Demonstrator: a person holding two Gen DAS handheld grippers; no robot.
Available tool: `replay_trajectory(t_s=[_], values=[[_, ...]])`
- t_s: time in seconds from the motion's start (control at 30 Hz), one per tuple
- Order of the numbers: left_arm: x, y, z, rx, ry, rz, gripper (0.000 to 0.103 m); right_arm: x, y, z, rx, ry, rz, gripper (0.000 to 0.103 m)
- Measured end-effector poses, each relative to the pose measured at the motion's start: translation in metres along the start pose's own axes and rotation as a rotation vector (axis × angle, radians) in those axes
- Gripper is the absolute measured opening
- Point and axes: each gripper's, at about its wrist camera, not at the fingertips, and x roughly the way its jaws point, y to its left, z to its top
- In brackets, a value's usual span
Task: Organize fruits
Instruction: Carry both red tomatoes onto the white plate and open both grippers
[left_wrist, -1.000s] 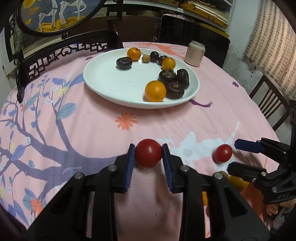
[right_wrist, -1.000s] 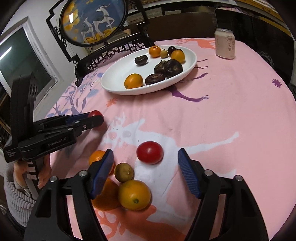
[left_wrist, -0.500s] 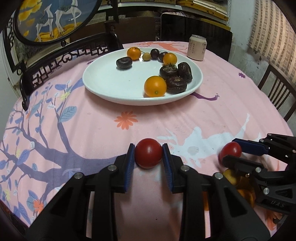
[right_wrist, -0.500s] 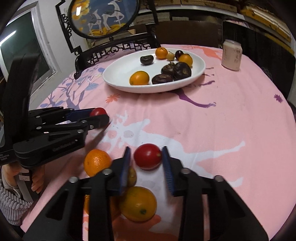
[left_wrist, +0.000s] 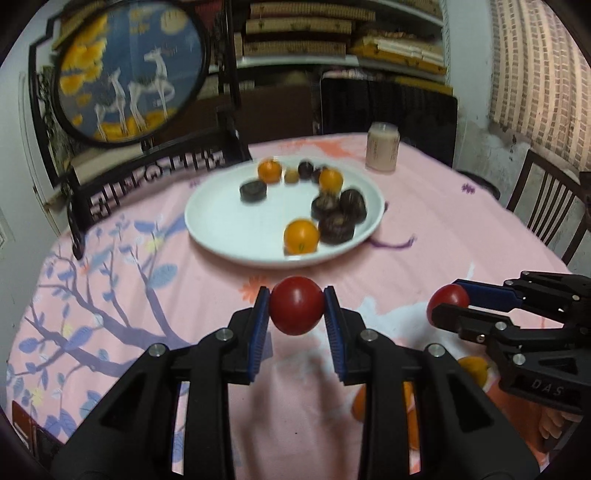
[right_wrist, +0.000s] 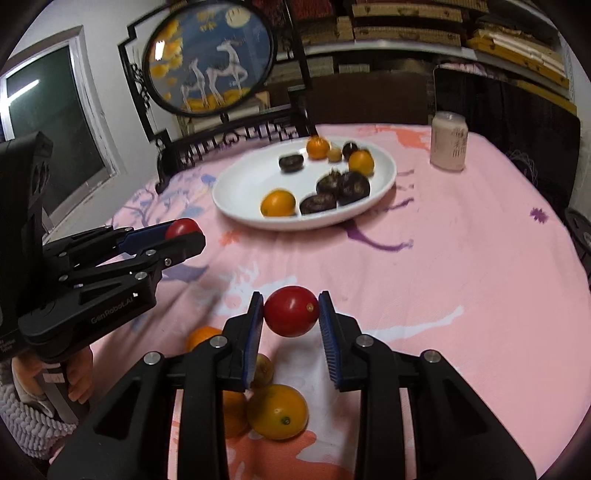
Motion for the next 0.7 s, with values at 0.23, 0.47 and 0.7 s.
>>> replay_trajectory(t_s=[0.23, 0.47, 0.7], values=[[-0.017, 0.001, 0.018, 0.009, -0.091, 0.035, 0.03, -0.016, -0.003, 0.023, 0.016, -0.072, 0.014, 0.031], [0.017, 0.016, 0.055, 0.01, -0.1, 0.103, 0.03, 0.002, -0.016, 0.079, 0.029, -0.088, -0.017, 0.031], [0.061, 0.042, 0.074, -0.073, -0.062, 0.109, 0.03, 0.052, -0.024, 0.113, 0.072, -0.064, 0.002, 0.031]])
